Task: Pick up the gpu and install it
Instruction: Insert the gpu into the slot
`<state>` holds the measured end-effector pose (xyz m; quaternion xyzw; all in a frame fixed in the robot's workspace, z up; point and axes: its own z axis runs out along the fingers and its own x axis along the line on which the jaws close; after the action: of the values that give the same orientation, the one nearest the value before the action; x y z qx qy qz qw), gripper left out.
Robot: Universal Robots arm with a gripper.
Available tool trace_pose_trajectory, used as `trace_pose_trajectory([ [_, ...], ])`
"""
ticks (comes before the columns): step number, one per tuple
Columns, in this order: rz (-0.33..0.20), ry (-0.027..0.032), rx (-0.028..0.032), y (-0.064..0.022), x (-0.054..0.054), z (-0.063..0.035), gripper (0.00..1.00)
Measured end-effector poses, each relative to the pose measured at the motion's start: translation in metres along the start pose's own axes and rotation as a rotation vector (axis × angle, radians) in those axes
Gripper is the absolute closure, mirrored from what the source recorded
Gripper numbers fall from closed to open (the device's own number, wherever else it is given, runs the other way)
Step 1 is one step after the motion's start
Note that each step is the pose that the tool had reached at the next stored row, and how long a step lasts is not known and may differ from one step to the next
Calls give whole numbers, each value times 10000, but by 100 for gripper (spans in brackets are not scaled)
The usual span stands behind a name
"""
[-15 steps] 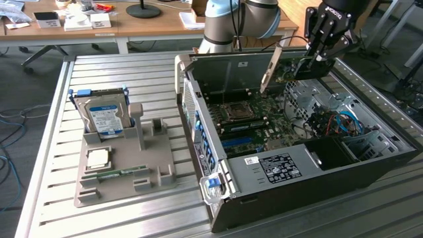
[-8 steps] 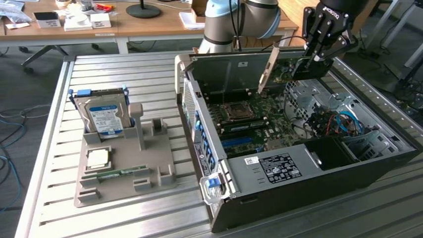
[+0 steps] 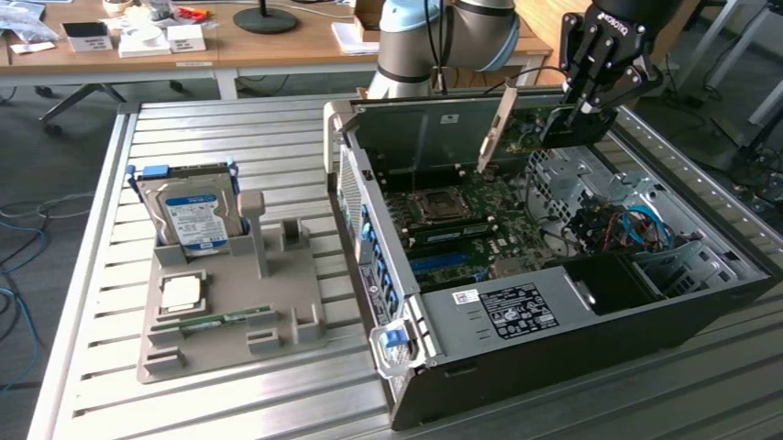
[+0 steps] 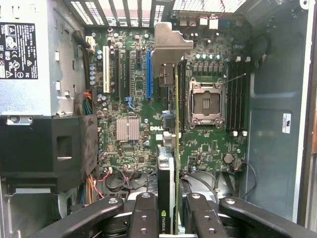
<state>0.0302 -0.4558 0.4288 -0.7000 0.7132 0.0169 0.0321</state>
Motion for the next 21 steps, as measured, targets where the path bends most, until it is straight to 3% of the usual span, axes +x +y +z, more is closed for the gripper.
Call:
trace_pose_trajectory([
  [11,205,17,14,9,7,97,73],
  [21,312,21,22,95,19,248,73],
])
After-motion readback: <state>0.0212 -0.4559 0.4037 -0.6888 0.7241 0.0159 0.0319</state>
